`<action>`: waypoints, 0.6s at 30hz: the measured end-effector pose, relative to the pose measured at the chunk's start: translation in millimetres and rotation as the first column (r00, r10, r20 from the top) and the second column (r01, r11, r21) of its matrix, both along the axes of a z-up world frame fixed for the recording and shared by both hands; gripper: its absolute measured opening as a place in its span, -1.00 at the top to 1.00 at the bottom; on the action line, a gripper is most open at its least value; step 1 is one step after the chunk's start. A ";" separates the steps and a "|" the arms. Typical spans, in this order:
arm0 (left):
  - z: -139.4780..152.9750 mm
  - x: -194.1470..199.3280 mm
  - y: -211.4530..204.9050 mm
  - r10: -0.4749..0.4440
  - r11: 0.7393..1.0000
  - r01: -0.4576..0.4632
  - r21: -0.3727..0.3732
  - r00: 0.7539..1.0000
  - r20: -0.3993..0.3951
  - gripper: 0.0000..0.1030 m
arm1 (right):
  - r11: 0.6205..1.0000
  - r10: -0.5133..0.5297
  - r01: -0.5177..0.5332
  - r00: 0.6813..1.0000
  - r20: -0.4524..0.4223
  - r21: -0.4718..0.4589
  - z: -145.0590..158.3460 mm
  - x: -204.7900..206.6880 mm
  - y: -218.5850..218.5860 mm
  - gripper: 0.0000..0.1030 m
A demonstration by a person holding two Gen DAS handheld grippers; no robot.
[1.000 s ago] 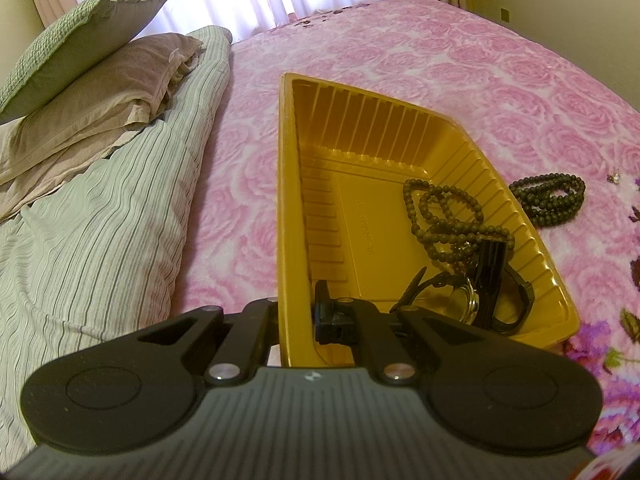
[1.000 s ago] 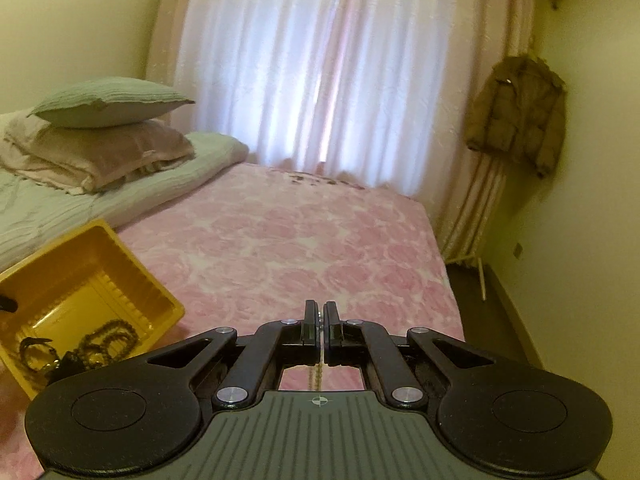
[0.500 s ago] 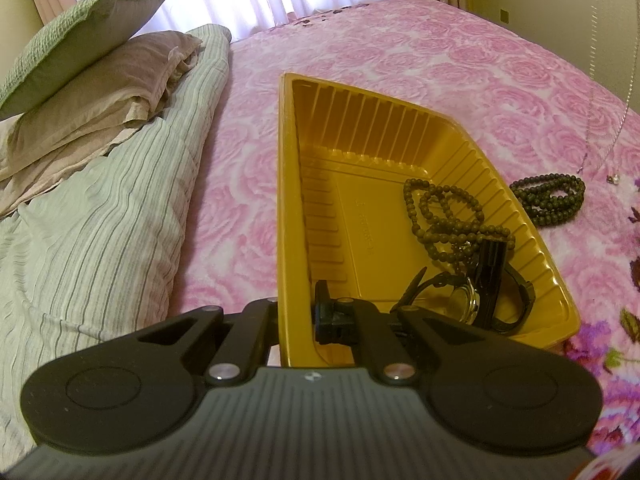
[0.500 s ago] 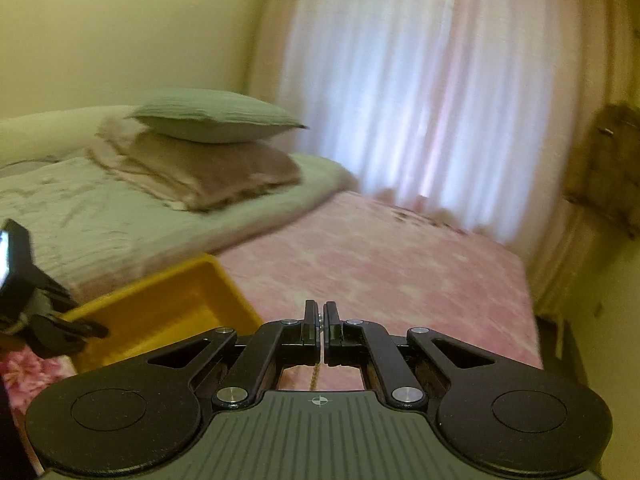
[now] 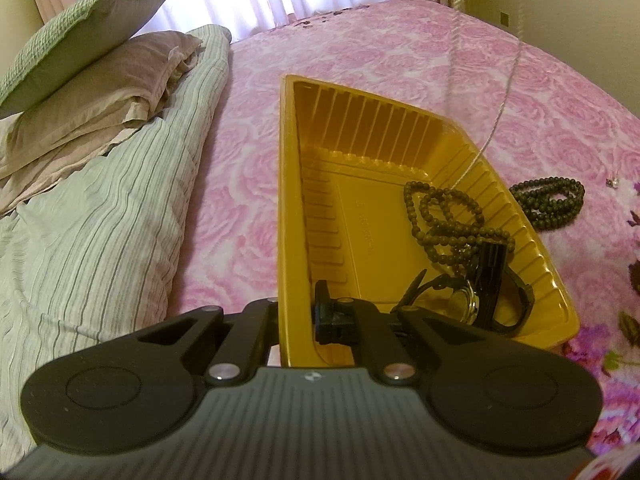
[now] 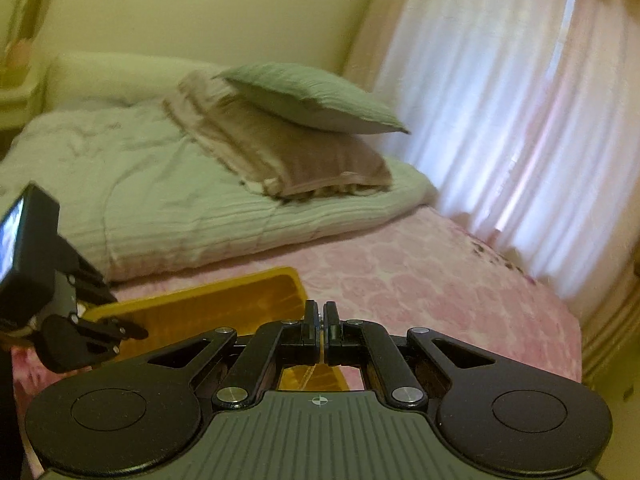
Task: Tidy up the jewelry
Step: 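Grasp the pearl necklace with the right gripper and lower it into the tray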
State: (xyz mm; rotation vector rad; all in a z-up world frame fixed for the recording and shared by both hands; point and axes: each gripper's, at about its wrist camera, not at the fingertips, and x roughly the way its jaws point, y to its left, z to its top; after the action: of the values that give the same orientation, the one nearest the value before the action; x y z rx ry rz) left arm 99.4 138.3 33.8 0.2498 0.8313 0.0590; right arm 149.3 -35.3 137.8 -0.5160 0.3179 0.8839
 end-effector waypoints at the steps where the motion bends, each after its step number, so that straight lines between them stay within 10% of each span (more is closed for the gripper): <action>1: 0.1 0.0 0.0 0.000 1.000 0.000 -0.001 1.000 0.001 0.94 | 1.000 0.017 -0.017 1.000 -0.003 -0.014 -2.9 1.4 3.0 0.97; 18: 1.0 0.8 1.9 0.003 1.000 -0.003 -0.008 1.000 0.002 0.94 | 0.861 0.356 -0.290 0.931 0.086 -0.419 -96.0 0.8 38.3 0.97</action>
State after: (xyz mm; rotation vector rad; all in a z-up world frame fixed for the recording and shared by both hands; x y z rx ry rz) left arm 100.2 140.2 34.9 0.2409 0.8301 0.0582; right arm 150.1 3.0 41.7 -1.0414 0.2673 1.1029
